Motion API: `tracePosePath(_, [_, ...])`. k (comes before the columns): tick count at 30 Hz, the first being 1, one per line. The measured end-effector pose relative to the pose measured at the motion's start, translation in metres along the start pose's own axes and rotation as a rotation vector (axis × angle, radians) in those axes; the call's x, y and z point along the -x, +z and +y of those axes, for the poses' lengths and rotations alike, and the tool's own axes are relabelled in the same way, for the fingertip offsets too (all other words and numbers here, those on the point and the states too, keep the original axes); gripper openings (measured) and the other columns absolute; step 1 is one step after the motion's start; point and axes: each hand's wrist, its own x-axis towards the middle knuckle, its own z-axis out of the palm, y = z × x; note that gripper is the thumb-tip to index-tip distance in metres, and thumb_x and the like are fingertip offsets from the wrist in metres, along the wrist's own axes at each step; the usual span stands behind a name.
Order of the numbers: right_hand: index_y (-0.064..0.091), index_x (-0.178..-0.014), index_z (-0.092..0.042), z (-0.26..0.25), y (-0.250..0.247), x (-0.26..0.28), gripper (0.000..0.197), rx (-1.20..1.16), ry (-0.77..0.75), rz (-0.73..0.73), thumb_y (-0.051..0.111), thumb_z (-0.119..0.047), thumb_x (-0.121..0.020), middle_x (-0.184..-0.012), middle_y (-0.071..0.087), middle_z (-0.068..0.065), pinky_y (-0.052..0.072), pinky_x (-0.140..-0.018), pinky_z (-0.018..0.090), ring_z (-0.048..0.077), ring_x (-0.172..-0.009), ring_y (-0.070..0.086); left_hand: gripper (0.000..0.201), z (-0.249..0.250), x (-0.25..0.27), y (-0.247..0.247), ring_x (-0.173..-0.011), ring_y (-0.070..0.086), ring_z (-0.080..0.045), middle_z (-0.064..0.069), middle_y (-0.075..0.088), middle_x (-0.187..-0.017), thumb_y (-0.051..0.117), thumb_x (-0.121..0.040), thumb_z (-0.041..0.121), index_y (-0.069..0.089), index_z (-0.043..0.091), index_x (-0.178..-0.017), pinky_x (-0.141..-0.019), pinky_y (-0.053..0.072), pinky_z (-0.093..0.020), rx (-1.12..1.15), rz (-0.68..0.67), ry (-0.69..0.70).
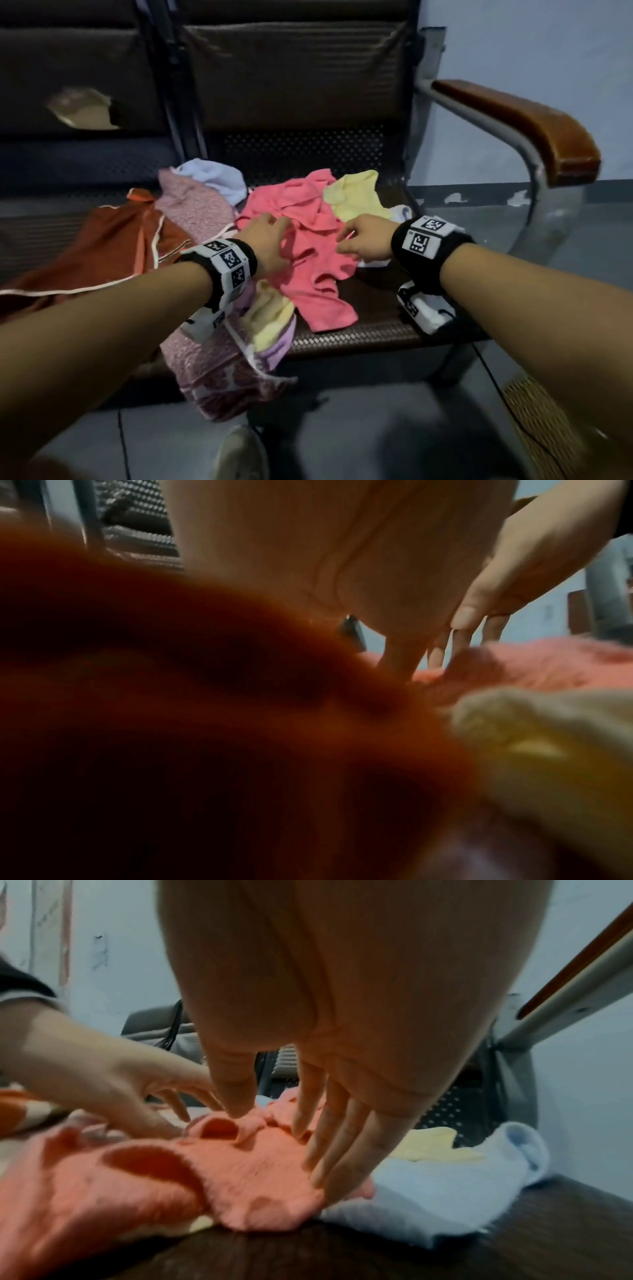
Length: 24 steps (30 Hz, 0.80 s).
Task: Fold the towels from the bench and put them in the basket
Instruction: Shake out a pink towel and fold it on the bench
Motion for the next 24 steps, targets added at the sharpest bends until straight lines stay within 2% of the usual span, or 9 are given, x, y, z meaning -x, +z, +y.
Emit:
tracePosePath(3, [0.054, -0.14, -0.011, -0.011, 0.019, -0.012, 0.062, 0.202, -0.038, 0.012, 0.069, -0.041, -0.088, -0.135, 0.06, 0.011, 0.047, -0.095, 0.03, 0.026, -0.118, 0.059, 0.06, -0.011, -0.003, 0.008, -0.109, 0.06, -0.037, -0.016, 0.06, -0.124, 0.068, -0.081, 0.027, 0.046, 0.016, -0.135, -0.089, 0.051, -0.039, 0.021, -0.052, -0.045])
tracePosePath(6, [0.042, -0.147, -0.011, -0.014, 0.026, -0.019, 0.079, 0.189, -0.043, 0.038, 0.074, -0.046, -0.083, -0.137, 0.057, 0.012, 0.047, -0.098, 0.033, 0.028, -0.119, 0.057, 0.022, -0.008, -0.005, 0.004, -0.095, 0.064, -0.032, -0.011, 0.07, -0.103, 0.058, -0.088, 0.018, 0.067, 0.017, -0.108, -0.079, 0.05, -0.034, 0.089, 0.068, -0.031])
tracePosePath(8, [0.036, -0.148, -0.014, -0.013, 0.028, -0.021, 0.083, 0.135, -0.018, 0.087, 0.076, -0.041, -0.081, -0.136, 0.055, 0.014, 0.048, -0.1, 0.039, 0.031, -0.118, 0.057, 0.018, -0.001, -0.003, -0.002, -0.085, 0.063, -0.03, -0.012, 0.071, -0.094, 0.054, -0.093, 0.019, 0.069, 0.011, -0.096, -0.075, 0.05, -0.035, 0.191, 0.139, 0.017])
tracePosePath(12, [0.037, -0.142, -0.018, -0.012, 0.022, -0.026, 0.072, 0.03, 0.117, 0.34, 0.072, -0.035, -0.082, -0.123, 0.054, 0.017, 0.05, -0.094, 0.041, 0.037, -0.111, 0.057, 0.034, 0.021, 0.003, -0.023, -0.069, 0.055, -0.019, -0.006, 0.06, -0.073, 0.043, -0.103, 0.02, 0.057, 0.011, -0.074, -0.068, 0.045, -0.035, 0.649, 0.182, 0.042])
tracePosePath(16, [0.067, -0.106, -0.009, -0.004, 0.022, -0.027, 0.021, -0.164, 0.085, 0.179, 0.067, -0.02, -0.088, -0.098, 0.071, 0.008, 0.058, -0.063, 0.023, 0.021, -0.073, 0.068, 0.043, 0.044, 0.011, -0.042, -0.057, 0.053, -0.005, 0.002, 0.062, -0.067, 0.046, -0.105, 0.029, 0.067, 0.017, -0.069, -0.058, 0.042, -0.025, 1.095, 0.175, 0.032])
tracePosePath(18, [0.071, -0.1, -0.004, -0.001, 0.021, -0.025, 0.018, -0.217, 0.13, 0.148, 0.066, -0.017, -0.088, -0.091, 0.07, 0.009, 0.055, -0.063, 0.029, 0.023, -0.074, 0.066, 0.039, 0.047, 0.01, -0.046, -0.079, 0.065, -0.003, 0.005, 0.073, -0.087, 0.045, -0.104, 0.035, 0.077, 0.024, -0.085, -0.076, 0.051, -0.024, 1.036, 0.2, 0.06])
tracePosePath(20, [0.07, -0.093, -0.007, -0.002, 0.014, -0.026, 0.017, -0.15, 0.102, 0.244, 0.059, -0.019, -0.093, -0.093, 0.065, 0.008, 0.045, -0.072, 0.029, 0.025, -0.085, 0.06, 0.037, 0.041, 0.007, -0.047, -0.107, 0.064, -0.026, -0.009, 0.069, -0.117, 0.039, -0.104, 0.036, 0.071, 0.021, -0.117, -0.097, 0.05, -0.042, 0.815, 0.17, 0.043])
tracePosePath(21, [0.068, -0.085, -0.012, -0.004, 0.009, -0.025, 0.017, -0.173, 0.073, 0.317, 0.056, -0.02, -0.094, -0.09, 0.064, 0.007, 0.043, -0.071, 0.027, 0.024, -0.085, 0.059, 0.041, 0.036, 0.005, -0.046, -0.105, 0.065, -0.034, -0.015, 0.068, -0.117, 0.04, -0.103, 0.039, 0.069, 0.015, -0.119, -0.097, 0.05, -0.047, 0.759, 0.148, -0.017])
tracePosePath(24, [0.067, -0.084, -0.025, -0.008, -0.008, -0.016, 0.017, -0.356, -0.009, 0.467, 0.054, -0.021, -0.094, -0.08, 0.065, -0.007, 0.044, -0.057, 0.02, 0.015, -0.074, 0.059, 0.041, 0.019, -0.001, -0.037, -0.074, 0.069, -0.026, -0.011, 0.072, -0.075, 0.058, -0.092, 0.044, 0.074, 0.011, -0.075, -0.076, 0.058, -0.037, 0.58, 0.041, -0.076])
